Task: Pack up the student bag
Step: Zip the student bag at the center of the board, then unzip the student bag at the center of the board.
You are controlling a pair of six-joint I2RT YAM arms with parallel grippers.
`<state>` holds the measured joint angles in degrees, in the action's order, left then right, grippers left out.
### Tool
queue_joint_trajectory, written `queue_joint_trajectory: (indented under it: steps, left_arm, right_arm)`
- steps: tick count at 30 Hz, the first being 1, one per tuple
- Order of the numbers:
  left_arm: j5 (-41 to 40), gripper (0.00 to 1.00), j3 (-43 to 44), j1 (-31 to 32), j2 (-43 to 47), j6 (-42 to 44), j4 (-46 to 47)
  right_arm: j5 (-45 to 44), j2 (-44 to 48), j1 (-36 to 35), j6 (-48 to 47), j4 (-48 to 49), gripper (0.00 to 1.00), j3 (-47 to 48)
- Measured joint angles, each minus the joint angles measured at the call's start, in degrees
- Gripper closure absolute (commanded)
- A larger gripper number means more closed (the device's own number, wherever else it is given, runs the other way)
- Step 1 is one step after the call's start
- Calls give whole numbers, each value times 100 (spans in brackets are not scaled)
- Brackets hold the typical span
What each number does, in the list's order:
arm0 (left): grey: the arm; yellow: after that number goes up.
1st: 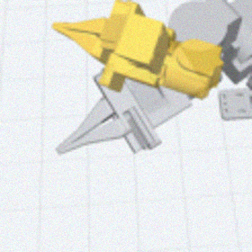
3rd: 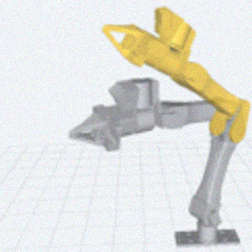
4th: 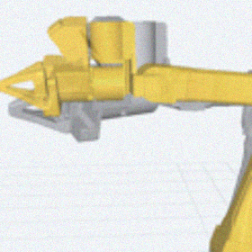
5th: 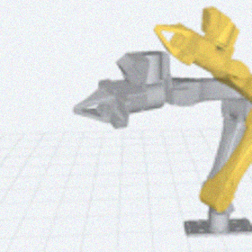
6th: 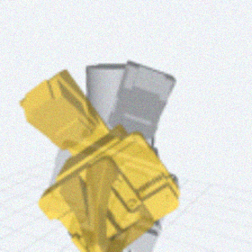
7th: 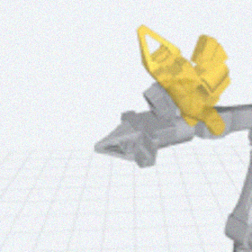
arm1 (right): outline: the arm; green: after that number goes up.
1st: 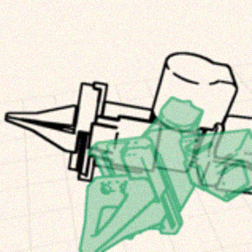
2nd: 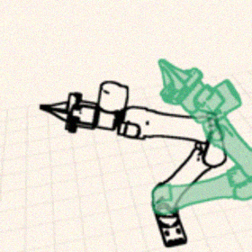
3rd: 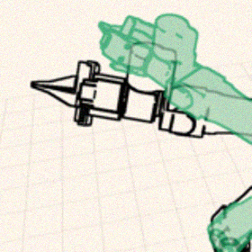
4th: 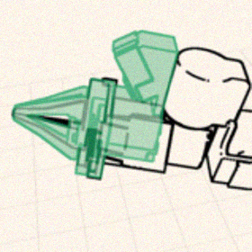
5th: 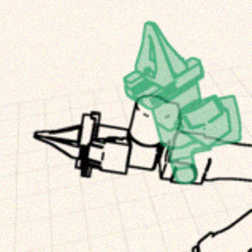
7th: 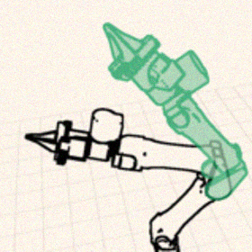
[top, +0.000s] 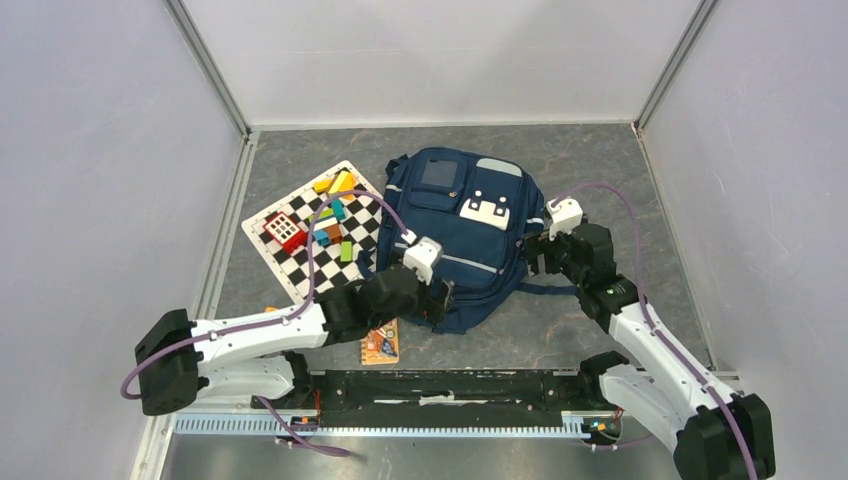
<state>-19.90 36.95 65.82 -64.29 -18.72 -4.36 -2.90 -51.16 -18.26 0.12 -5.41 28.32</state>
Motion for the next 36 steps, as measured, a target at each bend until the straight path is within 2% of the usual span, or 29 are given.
queue_joint_trajectory:
  steps: [6,9,15,20,25,28,36]
  left_arm:
    - [634,0,85,-920,55,-1156,-356]
    - [820,0,57,-1300,267,-1576,-398]
    - [898,0,-142,-1971,581,-2251,-415]
    - [955,0,-468,-2358,601,-2682,-389]
    - [898,0,-479,-2527,516,-2756,-302]
    - [905,5,-494,-2618,433,-2756,-129]
    - [903,31,-494,-2756,72,-2736,92]
  right_arm:
    - [1342,210,0,-186,389,4,-4]
    - [1558,76,-7,-149,452,9,24]
    - [1596,-557,-26,396,236,27,400]
    - [1541,-745,-326,1423,142,29,562]
    - [1086,-778,-1137,2304,138,33,581]
    - [800,-955,-1460,2605,116,35,686]
    - [2,-1381,-1812,3093,-17,43,905]
